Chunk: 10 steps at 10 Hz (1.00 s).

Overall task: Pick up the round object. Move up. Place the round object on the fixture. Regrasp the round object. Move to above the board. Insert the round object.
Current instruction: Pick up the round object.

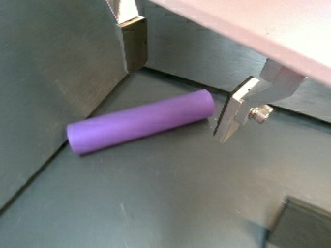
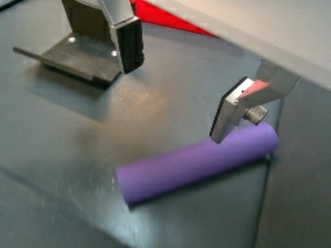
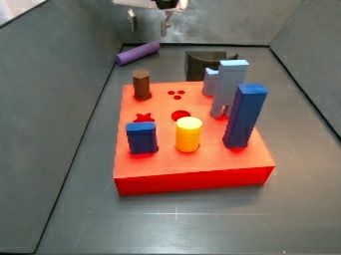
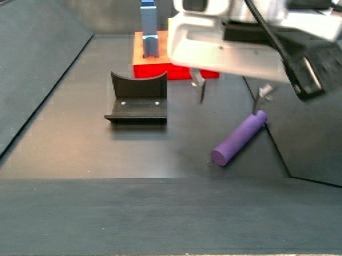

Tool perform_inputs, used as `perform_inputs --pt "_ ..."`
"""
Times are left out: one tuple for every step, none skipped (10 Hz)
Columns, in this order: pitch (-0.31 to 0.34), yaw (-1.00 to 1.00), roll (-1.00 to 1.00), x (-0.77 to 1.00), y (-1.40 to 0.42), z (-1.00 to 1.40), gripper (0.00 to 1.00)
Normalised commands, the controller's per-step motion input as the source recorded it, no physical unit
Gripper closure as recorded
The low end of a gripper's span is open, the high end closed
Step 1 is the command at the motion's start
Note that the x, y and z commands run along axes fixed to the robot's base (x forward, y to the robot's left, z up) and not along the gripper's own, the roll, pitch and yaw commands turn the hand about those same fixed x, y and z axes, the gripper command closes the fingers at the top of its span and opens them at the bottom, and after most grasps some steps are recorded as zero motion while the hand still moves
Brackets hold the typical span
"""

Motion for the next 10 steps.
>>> perform_inputs --pt "-0.244 -0.07 -0.45 -0.03 0.43 -0.24 0.00" --pt "-0.209 -0.10 -0.43 0.00 0.36 -0.28 0.00" --pt "-0.196 -0.13 -0.38 0.00 0.29 -0.37 0.00" --pt "-0.196 -0.11 -0.35 0.00 0.26 -0.43 0.00" --pt "-0.163 -0.14 -0.26 0.17 0.13 -0.57 0.00" --pt "-0.124 -0.18 -0.19 0.34 0.06 -0.67 0.00" --pt "-0.107 -0.14 -0.16 0.28 0.00 -0.76 0.00" --pt "-0.139 -0.18 -0.19 0.26 0.00 -0.70 0.00" --pt "-0.163 -0.19 -0.20 0.28 0.00 -0.65 0.00" --pt "-0.181 -0.19 -0.24 0.14 0.00 -0.58 0.00"
